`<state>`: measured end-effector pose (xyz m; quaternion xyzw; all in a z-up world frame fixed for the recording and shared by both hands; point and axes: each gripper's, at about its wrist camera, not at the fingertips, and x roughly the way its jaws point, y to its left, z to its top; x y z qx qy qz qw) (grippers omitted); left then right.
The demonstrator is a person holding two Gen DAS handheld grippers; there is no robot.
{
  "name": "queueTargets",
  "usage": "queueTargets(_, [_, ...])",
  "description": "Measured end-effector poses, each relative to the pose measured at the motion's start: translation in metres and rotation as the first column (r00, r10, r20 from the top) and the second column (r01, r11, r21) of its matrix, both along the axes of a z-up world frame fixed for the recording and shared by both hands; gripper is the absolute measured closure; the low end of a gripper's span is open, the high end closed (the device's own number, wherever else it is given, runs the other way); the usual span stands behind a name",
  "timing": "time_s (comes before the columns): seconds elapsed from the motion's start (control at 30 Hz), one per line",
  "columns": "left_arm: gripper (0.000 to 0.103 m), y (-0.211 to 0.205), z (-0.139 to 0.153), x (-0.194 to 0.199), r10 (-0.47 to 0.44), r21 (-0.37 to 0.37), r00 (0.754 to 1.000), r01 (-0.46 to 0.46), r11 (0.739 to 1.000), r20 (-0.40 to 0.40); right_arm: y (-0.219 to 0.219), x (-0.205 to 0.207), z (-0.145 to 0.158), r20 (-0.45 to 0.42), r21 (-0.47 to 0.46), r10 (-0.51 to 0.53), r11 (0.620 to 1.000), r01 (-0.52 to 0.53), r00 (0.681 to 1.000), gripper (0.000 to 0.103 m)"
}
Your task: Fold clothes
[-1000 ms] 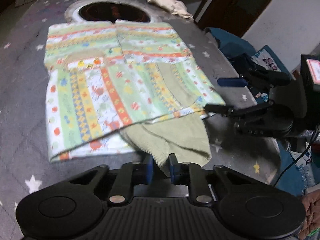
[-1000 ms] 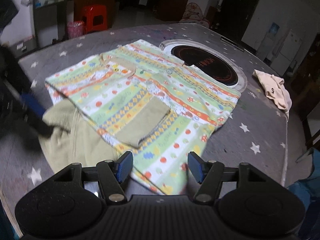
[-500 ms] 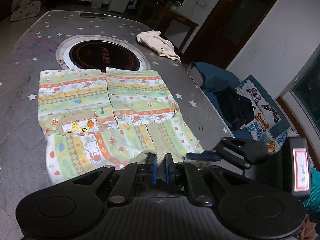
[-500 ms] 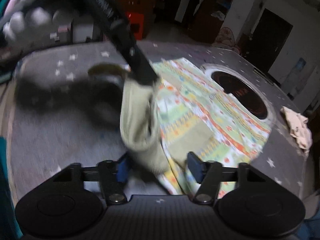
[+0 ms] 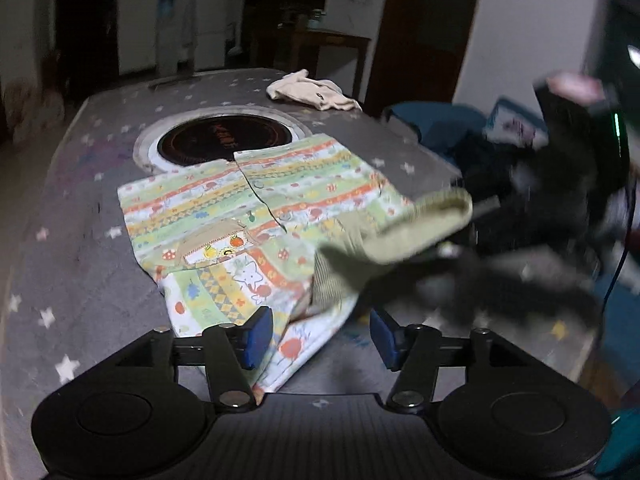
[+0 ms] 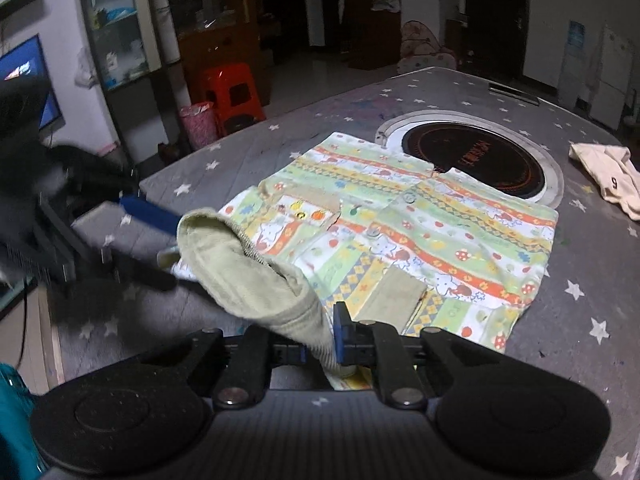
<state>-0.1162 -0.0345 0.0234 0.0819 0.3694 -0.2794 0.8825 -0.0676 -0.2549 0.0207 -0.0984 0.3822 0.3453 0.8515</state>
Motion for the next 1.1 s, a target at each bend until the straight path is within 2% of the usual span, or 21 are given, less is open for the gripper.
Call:
queueTargets(0.23, [0.046, -0.017, -0.022, 0.004, -0.012, 0.169, 0.995, -0.005, 0.986, 0.101, 0.000, 0.002, 0.001, 0.003, 0.001, -0.023, 1.000, 0.023, 1.000, 0.092])
queueTargets(0.27, [0.053, -0.018, -0.025, 0.005, -0.022, 0.191, 0.993, 0.000, 0.982, 0.113, 0.000, 0.000, 0.001, 0.010, 0.000, -0.025, 1.000, 0.025, 1.000, 0.093])
queueTargets(0.3, [0.075, -0.017, -0.025, 0.004, -0.030, 0.195, 0.993, 0.007, 0.981, 0.117, 0.000, -0.002, 0.001, 0.017, -0.002, -0.026, 1.000, 0.026, 1.000, 0.094])
queueTargets(0.33, [0.088, -0.016, -0.024, 0.003, -0.038, 0.195, 0.992, 0.014, 0.981, 0.119, 0.001, -0.005, 0.001, 0.028, -0.004, -0.023, 1.000, 0.023, 0.999, 0.095])
queueTargets(0.4, [0.093, -0.013, -0.022, 0.001, -0.054, 0.193, 0.991, 0.029, 0.981, 0.124, 0.002, -0.014, 0.002, 0.049, -0.010, -0.007, 1.000, 0.008, 0.999, 0.096])
queueTargets(0.5, [0.094, -0.006, -0.010, -0.009, -0.079, 0.184, 0.987, 0.053, 0.981, 0.139, 0.001, -0.033, 0.008, 0.064, -0.017, 0.044, 0.999, -0.043, 0.997, 0.097])
queueTargets(0.67, [0.094, 0.009, 0.014, -0.048, -0.193, 0.150, 0.976, 0.177, 0.973, 0.101, -0.006, -0.075, 0.033, 0.033, -0.012, 0.150, 0.989, -0.150, 0.988, 0.097])
queueTargets(0.73, [0.094, 0.014, 0.025, -0.067, -0.235, 0.114, 0.969, 0.225, 0.968, 0.078, -0.012, -0.090, 0.046, 0.017, 0.003, 0.171, 0.985, -0.171, 0.985, 0.097])
queueTargets(0.83, [0.094, 0.017, 0.040, -0.088, -0.284, 0.098, 0.954, 0.275, 0.956, 0.093, -0.016, -0.102, 0.065, 0.009, 0.007, 0.184, 0.983, -0.184, 0.983, 0.098])
queueTargets(0.93, [0.094, 0.016, 0.049, -0.082, -0.281, 0.109, 0.954, 0.270, 0.957, 0.109, -0.016, -0.096, 0.078, 0.027, -0.009, 0.176, 0.984, -0.176, 0.984, 0.098])
queueTargets(1.1, [0.094, 0.020, 0.052, -0.028, -0.205, 0.106, 0.973, 0.194, 0.975, 0.104, -0.013, -0.050, 0.087, 0.089, -0.041, 0.116, 0.993, -0.112, 0.989, 0.098])
